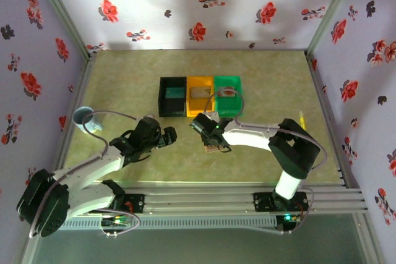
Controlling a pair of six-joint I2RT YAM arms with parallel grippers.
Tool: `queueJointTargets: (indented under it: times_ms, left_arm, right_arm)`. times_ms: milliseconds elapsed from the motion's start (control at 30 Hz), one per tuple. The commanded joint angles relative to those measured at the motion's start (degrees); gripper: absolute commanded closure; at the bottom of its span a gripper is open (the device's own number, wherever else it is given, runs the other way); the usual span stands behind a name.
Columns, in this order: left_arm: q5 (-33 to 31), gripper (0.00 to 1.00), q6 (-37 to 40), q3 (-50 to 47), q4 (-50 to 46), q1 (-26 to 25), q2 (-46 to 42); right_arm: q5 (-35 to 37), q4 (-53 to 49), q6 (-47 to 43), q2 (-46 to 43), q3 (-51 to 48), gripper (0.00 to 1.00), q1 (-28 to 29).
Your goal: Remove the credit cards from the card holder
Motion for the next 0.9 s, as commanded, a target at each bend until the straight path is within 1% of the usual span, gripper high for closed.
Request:
queueJointTargets:
  times_ms: [0,167,333,533,867]
  left_arm:
    - [-1.3,0.00,-0.7,-0.1,0.1,-0.8,0.7]
    - [-1.2,0.00,-1.0,-0.2,0.0,-1.1,0.6]
    - [-1.2,0.00,-1.2,-0.2,0.0,-1.4,0.6]
    - [-1.2,0.00,-1.5,-0.3,0.2,-1.9,1.1]
    - [-1.2,0.00,-2.3,-0.8,0.9,-2.6,1.9]
  right_arm:
    - [1.6,-1.7,1.6,1.2,-0.3,0.68,0.4]
    - [0.5,-1.1,3.0,1.1,-1.6,0.69,0.4]
    - [0.8,-1.2,4.4,0.8,-2.8,0.75,0.4]
    - [0.4,-0.8,5.6,0.1,-4.2,0.78,0.4]
    - [-0.4,0.5,5.5,-2.1,-5.7,0.89,0.4]
